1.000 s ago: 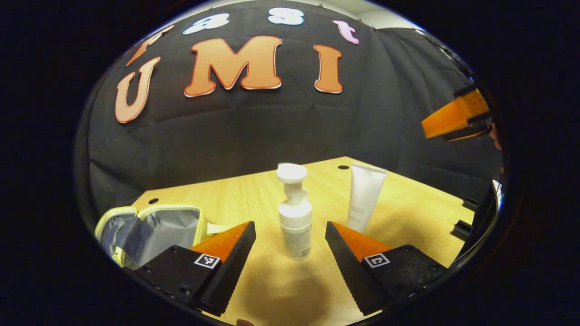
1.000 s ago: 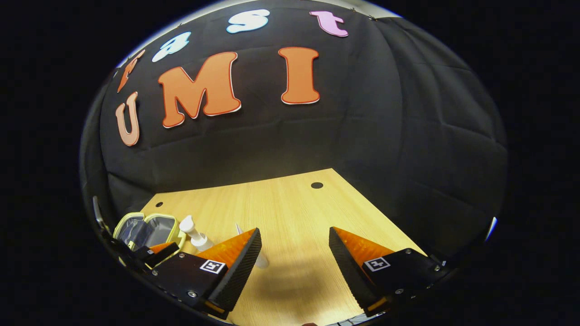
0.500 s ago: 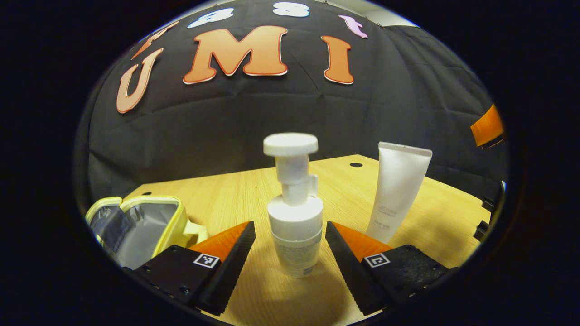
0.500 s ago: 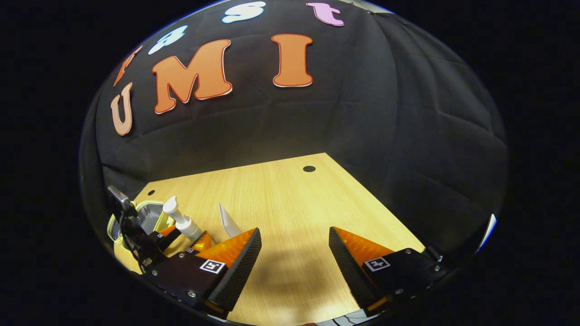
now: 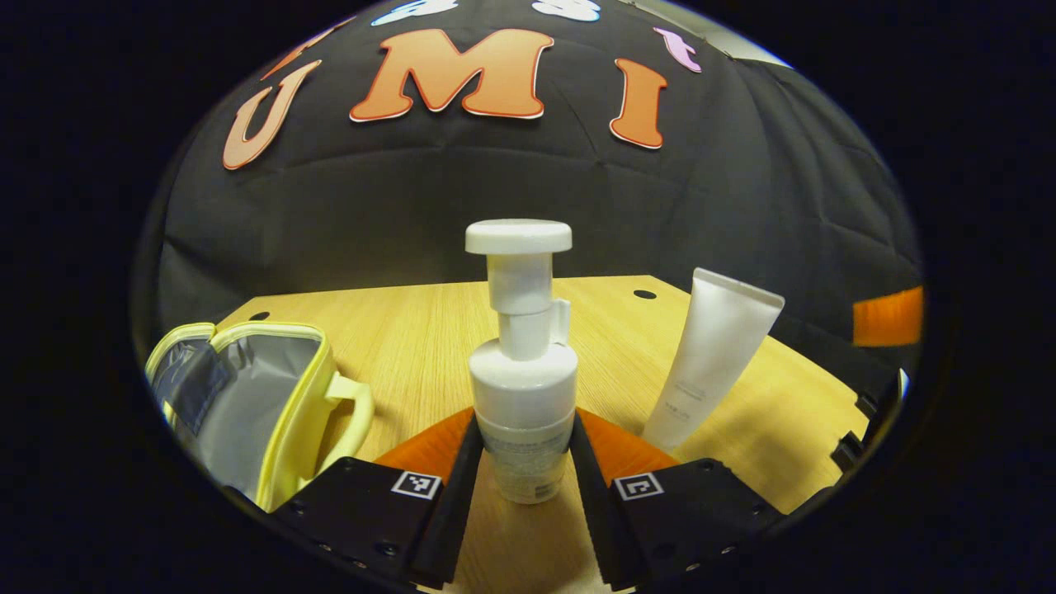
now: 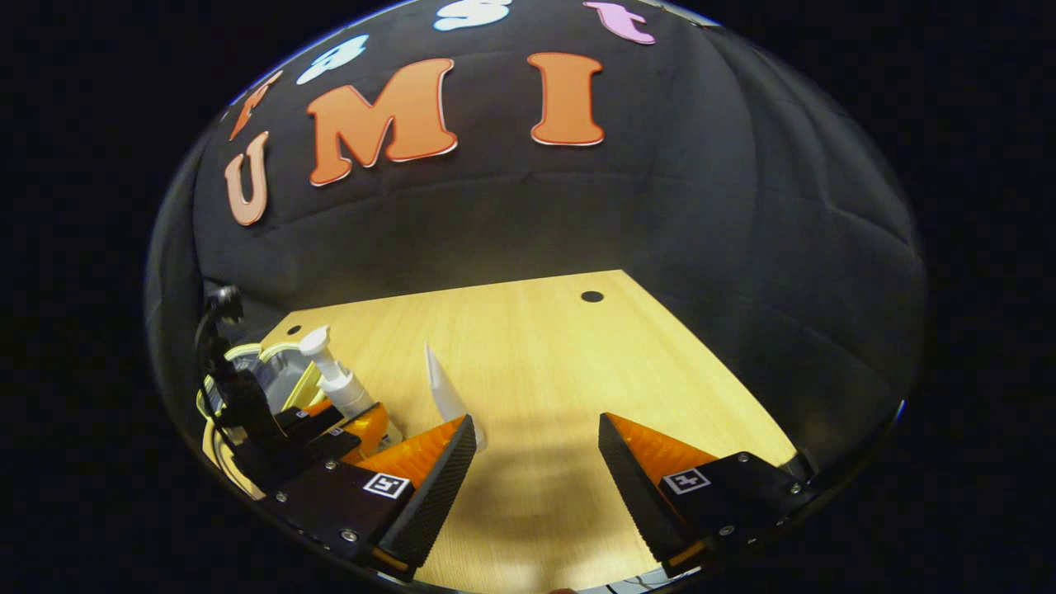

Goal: First open the suitcase, pack the skin care products into it, and then close the suitcase.

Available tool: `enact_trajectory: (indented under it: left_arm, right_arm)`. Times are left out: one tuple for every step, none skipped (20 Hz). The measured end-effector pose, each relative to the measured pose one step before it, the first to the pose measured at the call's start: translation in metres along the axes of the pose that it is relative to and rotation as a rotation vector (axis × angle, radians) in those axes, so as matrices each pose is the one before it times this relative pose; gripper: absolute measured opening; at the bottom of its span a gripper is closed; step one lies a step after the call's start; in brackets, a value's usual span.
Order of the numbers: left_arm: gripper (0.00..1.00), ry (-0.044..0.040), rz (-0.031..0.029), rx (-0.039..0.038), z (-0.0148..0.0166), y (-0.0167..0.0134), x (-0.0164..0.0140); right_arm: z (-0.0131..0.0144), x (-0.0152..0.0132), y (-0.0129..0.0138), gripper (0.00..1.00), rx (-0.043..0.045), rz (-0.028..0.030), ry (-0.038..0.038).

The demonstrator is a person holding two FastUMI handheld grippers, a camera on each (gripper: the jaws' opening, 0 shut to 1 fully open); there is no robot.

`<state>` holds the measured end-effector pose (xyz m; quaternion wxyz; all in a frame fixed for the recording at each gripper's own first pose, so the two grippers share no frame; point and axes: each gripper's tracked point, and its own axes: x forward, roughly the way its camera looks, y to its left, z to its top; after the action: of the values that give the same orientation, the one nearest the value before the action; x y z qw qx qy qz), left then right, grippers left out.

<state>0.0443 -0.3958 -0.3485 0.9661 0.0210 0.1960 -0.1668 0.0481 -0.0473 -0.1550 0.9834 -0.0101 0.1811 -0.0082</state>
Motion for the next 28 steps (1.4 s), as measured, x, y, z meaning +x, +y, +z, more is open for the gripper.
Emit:
enact_trajectory:
  left_arm:
    - [0.61, 0.00715, -0.00554, 0.00421, 0.00681, 0.00323, -0.01047]
    - [0.62, 0.01350, -0.01595, -0.01231, 0.00743, 0.00346, -0.01204]
    - [0.62, 0.01618, -0.01702, -0.02253, 0.00595, 0.00479, -0.01204]
    - [0.61, 0.02802, -0.01123, -0.02285, 0.00635, 0.00844, -0.01307]
    - [0.61, 0.03115, 0.00357, -0.01435, 0.00596, 0.01295, -0.01314]
    - [0.63, 0.03178, 0.01201, -0.00201, 0.00794, 0.01872, -0.01563]
    - [0.61, 0.03472, 0.01777, 0.00529, 0.00567, 0.02105, -0.01339]
    - [0.61, 0.02718, 0.01889, 0.00313, 0.00703, 0.02499, -0.01269]
    - [0.61, 0.03929, 0.02042, 0.00557, 0.00149, 0.02652, -0.01055]
    - [0.61, 0.03384, 0.02485, 0.00396, 0.00181, 0.02914, -0.00586]
    - [0.63, 0.05088, 0.03347, 0.00616, -0.00380, 0.03146, -0.00322]
    - [0.61, 0.05589, 0.02271, 0.01140, -0.00351, 0.02885, 0.00333]
    - [0.61, 0.05725, 0.01472, -0.00062, -0.00896, 0.02432, 0.00568]
    - [0.62, 0.05694, 0.00306, -0.00802, -0.00633, 0.01843, 0.00615]
    - [0.61, 0.05167, 0.00533, -0.01741, -0.00706, 0.01323, 0.00737]
    - [0.62, 0.03338, 0.00294, -0.01795, -0.00541, 0.00728, 0.00391]
    - [0.62, 0.01257, 0.00750, -0.02164, -0.00454, 0.00570, 0.00364]
    - [0.62, 0.00044, -0.00308, -0.01302, 0.00034, 0.00196, 0.00167]
    - [0.62, -0.00559, -0.00397, -0.00356, 0.00159, -0.00111, 0.00087]
    - [0.62, 0.00021, -0.00863, 0.00653, 0.00185, -0.00279, -0.00039]
    - [0.63, 0.00673, -0.00776, 0.01054, -0.00123, -0.00123, -0.00001]
    - [0.62, 0.00967, -0.00644, 0.01373, 0.00067, -0.00107, 0.00084]
    - [0.62, 0.00809, -0.00130, 0.01555, 0.00093, -0.00093, 0.00192]
    - [0.62, 0.00809, 0.00374, 0.01514, 0.00308, -0.00004, 0.00208]
    - [0.62, 0.01150, 0.00584, 0.01315, 0.00279, -0.00023, 0.00096]
    - [0.62, 0.01337, 0.00494, 0.00999, 0.00289, 0.00110, 0.00125]
    - [0.62, 0.01828, -0.00071, 0.00822, -0.00024, 0.00054, 0.00173]
    - [0.62, 0.01789, -0.00263, 0.00481, 0.00164, -0.00031, 0.00308]
  right_arm:
    - [-0.00442, 0.00287, 0.00946, 0.96, -0.01526, 0.02683, 0.00980]
    - [-0.00554, 0.00496, 0.00948, 0.96, -0.01153, 0.02531, 0.01237]
    - [-0.00527, 0.00577, 0.00806, 0.96, -0.00798, 0.02068, 0.01609]
    - [-0.00590, 0.00581, 0.00809, 0.96, -0.01086, 0.01663, 0.01426]
    - [-0.00241, 0.00582, 0.00586, 0.96, -0.00889, 0.00836, 0.00534]
    - [-0.00217, 0.00663, 0.00424, 0.96, -0.00412, 0.00530, 0.00578]
    - [-0.00074, 0.00386, 0.00413, 0.96, 0.00181, 0.00576, 0.00192]
    - [-0.00104, 0.00216, 0.00283, 0.96, 0.00547, 0.00135, -0.00001]
    - [0.00020, 0.00382, 0.00032, 0.96, -0.00473, -0.01138, -0.00612]
    - [-0.00063, 0.00353, -0.00135, 0.96, -0.02110, -0.01814, -0.01060]
    - [-0.00068, 0.00288, 0.00143, 0.96, -0.02751, -0.00807, -0.00314]
    - [-0.00424, 0.00061, 0.00170, 0.96, -0.01559, -0.00061, 0.00674]
    - [-0.00091, 0.00180, 0.00391, 0.96, -0.00098, 0.01177, 0.00609]
    - [0.00000, 0.00492, 0.00157, 0.96, 0.00554, 0.00341, 0.00395]
    - [-0.00107, 0.00665, 0.00074, 0.96, 0.00746, -0.00159, 0.00712]
    - [-0.00232, 0.00723, -0.00027, 0.96, 0.00743, -0.00657, 0.00790]
    - [-0.00135, 0.00654, -0.00135, 0.96, 0.00647, -0.00461, 0.00522]
    - [-0.00384, 0.00936, -0.00164, 0.96, 0.00371, -0.00029, 0.01375]
    - [-0.00196, 0.00971, -0.00051, 0.96, 0.00211, 0.00482, 0.01229]
    - [-0.00367, 0.00993, 0.00105, 0.96, 0.00208, 0.00486, 0.01753]
    - [-0.00170, 0.00905, -0.00039, 0.96, 0.00277, 0.00346, 0.00915]
    - [-0.00060, 0.00507, 0.00214, 0.94, 0.00476, 0.00586, 0.01137]
    - [-0.00099, 0.00662, 0.00308, 0.82, 0.00708, 0.01333, 0.00316]
    - [0.00000, 0.00394, 0.00257, 0.77, 0.00637, 0.00783, 0.00342]
    - [-0.00239, 0.00202, 0.00070, 0.67, -0.00021, 0.00287, 0.01034]
    - [-0.00024, 0.00170, -0.00059, 0.59, -0.00493, 0.00420, -0.00198]
    - [0.00258, -0.00107, -0.00044, 0.52, -0.00569, 0.00408, 0.00497]
    - [-0.00128, 0.00031, 0.00019, 0.48, -0.00171, 0.00211, 0.01772]
